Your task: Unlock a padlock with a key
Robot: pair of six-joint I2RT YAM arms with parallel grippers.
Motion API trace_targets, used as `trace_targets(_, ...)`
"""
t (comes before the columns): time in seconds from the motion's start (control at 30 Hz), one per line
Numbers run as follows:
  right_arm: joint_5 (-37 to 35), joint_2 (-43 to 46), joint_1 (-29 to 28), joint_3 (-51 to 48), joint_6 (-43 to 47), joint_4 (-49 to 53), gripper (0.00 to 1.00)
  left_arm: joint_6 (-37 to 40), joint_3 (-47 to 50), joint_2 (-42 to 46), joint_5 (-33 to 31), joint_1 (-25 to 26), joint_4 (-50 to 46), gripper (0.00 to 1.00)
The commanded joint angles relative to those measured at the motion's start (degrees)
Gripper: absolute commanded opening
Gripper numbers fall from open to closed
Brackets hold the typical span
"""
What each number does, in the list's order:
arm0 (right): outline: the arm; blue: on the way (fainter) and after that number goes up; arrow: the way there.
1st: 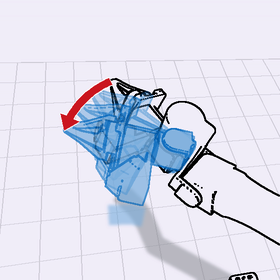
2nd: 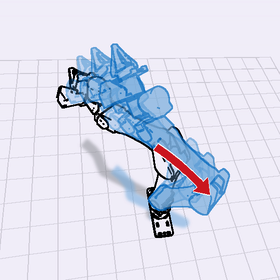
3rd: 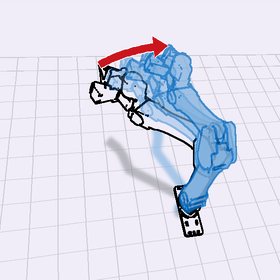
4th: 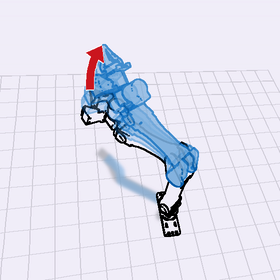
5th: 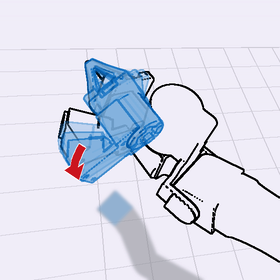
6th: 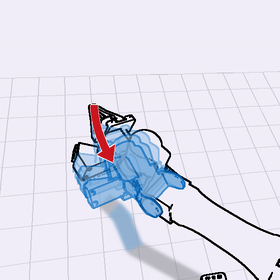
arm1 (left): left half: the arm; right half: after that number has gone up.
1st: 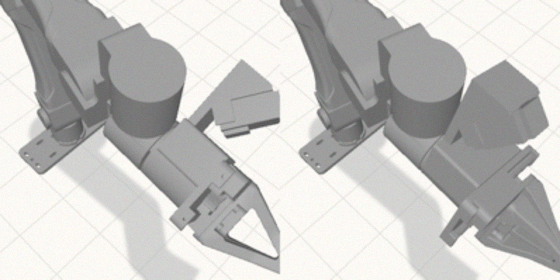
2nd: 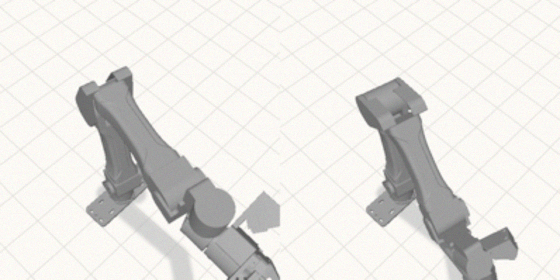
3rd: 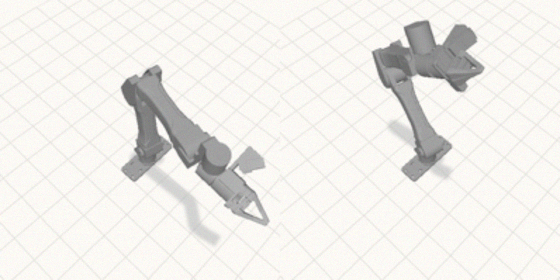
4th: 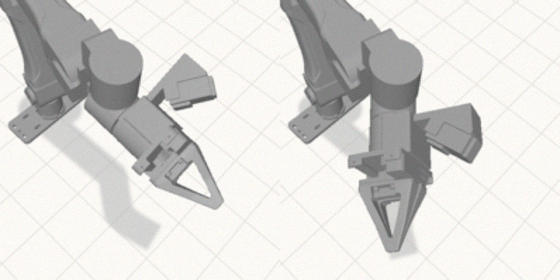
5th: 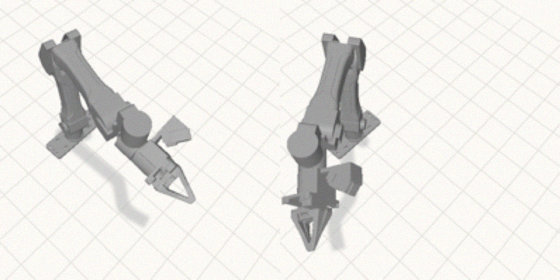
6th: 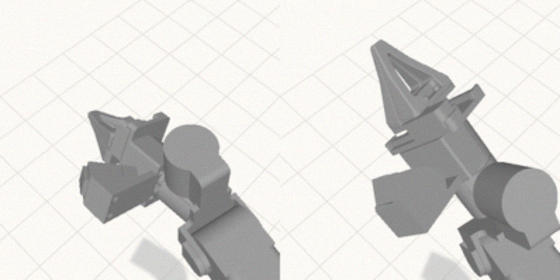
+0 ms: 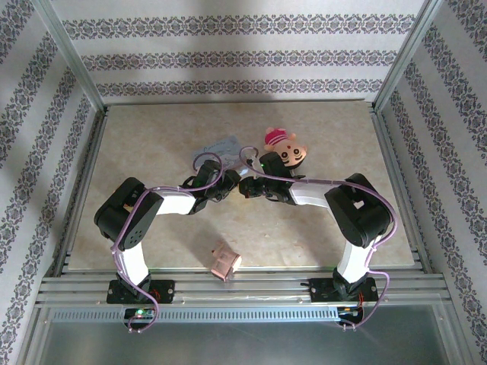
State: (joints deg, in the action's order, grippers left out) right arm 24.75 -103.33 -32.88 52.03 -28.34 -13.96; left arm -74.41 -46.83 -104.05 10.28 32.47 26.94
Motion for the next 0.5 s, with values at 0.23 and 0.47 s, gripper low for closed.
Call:
trace_targets(0.23, -1.90, 1.52, 0.98, -0.98, -1.69, -7.87, 0.00, -6.97, 1.82, -3.08, 10.90, 1.28, -2.64, 0.03)
trace_targets(0.47, -2.60, 3.30, 0.98, -3.50, -2.10, -7.93, 0.00, -7.15, 1.98, -2.84, 10.55, 1.12, -2.55, 0.03)
